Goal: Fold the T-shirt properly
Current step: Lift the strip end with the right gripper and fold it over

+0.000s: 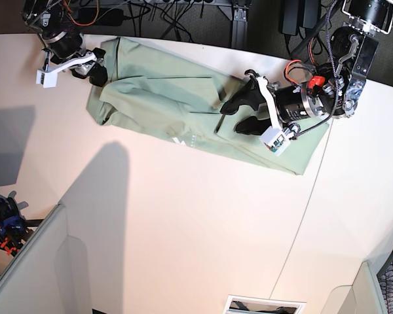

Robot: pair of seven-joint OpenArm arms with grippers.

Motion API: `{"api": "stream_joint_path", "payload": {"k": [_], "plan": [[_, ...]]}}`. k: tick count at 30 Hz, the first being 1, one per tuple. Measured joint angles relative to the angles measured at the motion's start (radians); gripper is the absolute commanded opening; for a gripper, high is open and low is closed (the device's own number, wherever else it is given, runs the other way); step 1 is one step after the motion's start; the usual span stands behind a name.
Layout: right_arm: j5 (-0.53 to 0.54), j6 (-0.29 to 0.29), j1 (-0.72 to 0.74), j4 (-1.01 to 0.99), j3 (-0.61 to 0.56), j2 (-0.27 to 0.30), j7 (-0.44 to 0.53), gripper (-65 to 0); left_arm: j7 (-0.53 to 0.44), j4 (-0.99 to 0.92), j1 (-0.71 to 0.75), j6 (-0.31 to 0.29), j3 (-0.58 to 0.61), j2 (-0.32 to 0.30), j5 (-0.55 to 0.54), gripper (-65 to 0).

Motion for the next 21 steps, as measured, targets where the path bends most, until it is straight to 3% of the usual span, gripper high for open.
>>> {"api": "stream_joint_path", "payload": {"k": [13,15,17,18,21], "plan": [[0.015,0.012,0.042,0.002,-0.106,-0.077,0.018,-28.9,0.003,0.0,0.0,0.0,0.0,0.0,0.0,-26.5],[0.002,0.011,0.053,0.002,-0.127,-0.077,0.018,-41.2,0.003,0.0,0.0,0.0,0.0,0.0,-0.001,-26.5],[-0.043,0.006,0.058,0.0,-0.15,-0.077,0.032,-61.6,0.014,0.012,0.0,-0.012,0.0,0.0,-0.001,-26.6],[-0.057,0.005,0.061,0.0,-0.16,-0.077,0.04,-65.0,0.024,0.023,0.0,-0.031,0.0,0.0,-0.005,-26.6],[-0.115,0.007,0.075,0.0,-0.171,-0.078,0.05,-65.0,0.026,0.055,0.0,-0.044,0.0,0.0,-0.043,-26.6]]}}
